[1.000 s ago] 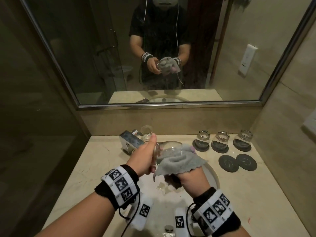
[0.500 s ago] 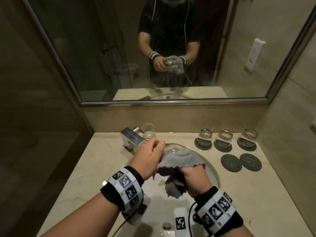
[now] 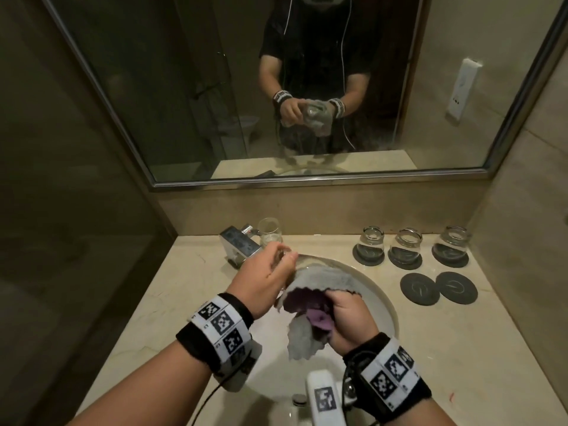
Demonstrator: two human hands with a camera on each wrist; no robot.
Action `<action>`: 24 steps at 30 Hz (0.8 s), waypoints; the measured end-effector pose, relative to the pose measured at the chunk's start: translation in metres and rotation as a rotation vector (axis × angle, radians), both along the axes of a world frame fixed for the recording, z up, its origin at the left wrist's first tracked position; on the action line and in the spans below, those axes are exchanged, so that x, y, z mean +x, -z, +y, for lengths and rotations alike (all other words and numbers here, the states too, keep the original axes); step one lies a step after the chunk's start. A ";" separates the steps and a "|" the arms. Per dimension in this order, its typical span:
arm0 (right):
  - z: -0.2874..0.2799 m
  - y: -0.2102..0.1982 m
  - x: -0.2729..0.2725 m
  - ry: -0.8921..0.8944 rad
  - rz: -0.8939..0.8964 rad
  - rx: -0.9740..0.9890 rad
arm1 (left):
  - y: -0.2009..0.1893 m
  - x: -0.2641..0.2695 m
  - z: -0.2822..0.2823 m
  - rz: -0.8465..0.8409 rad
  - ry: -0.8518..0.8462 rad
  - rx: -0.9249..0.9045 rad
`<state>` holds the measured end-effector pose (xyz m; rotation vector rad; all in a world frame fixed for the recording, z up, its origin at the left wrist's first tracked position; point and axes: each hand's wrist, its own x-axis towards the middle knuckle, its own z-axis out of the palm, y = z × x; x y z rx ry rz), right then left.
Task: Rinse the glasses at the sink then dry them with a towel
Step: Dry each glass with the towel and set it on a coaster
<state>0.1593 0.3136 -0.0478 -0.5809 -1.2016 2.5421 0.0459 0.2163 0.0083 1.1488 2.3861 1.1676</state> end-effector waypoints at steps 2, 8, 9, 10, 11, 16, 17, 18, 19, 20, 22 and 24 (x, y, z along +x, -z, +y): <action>0.004 0.007 0.001 0.040 -0.159 0.120 | 0.000 -0.001 0.004 -0.275 -0.076 0.036; 0.004 -0.004 -0.001 0.102 -0.041 -0.043 | 0.000 0.005 0.002 0.108 0.005 0.035; 0.003 -0.006 -0.001 0.109 0.058 -0.198 | 0.000 0.004 0.001 0.175 0.040 0.014; 0.004 -0.006 -0.001 0.084 0.087 -0.237 | -0.002 0.005 0.002 0.152 0.045 0.017; 0.004 -0.010 0.001 0.047 0.040 -0.160 | 0.000 0.003 0.003 0.054 0.019 0.027; 0.010 -0.008 0.013 0.094 -0.302 0.467 | 0.001 0.001 0.010 -0.391 -0.110 -0.016; 0.009 -0.009 0.014 0.073 -0.236 0.444 | 0.001 0.003 0.009 -0.230 -0.069 0.000; 0.007 -0.010 0.013 0.029 -0.100 0.327 | 0.000 0.005 0.007 -0.063 -0.020 0.026; 0.006 -0.011 0.011 0.040 -0.007 0.110 | -0.002 0.007 0.005 0.061 0.028 0.042; 0.005 -0.011 0.010 0.034 0.080 -0.106 | -0.007 0.010 0.004 0.131 0.068 0.043; 0.004 -0.016 0.012 0.076 0.051 -0.114 | -0.006 0.006 0.006 0.074 0.051 0.041; 0.006 -0.017 0.016 0.127 -0.148 0.182 | -0.004 0.000 0.008 -0.272 -0.021 0.005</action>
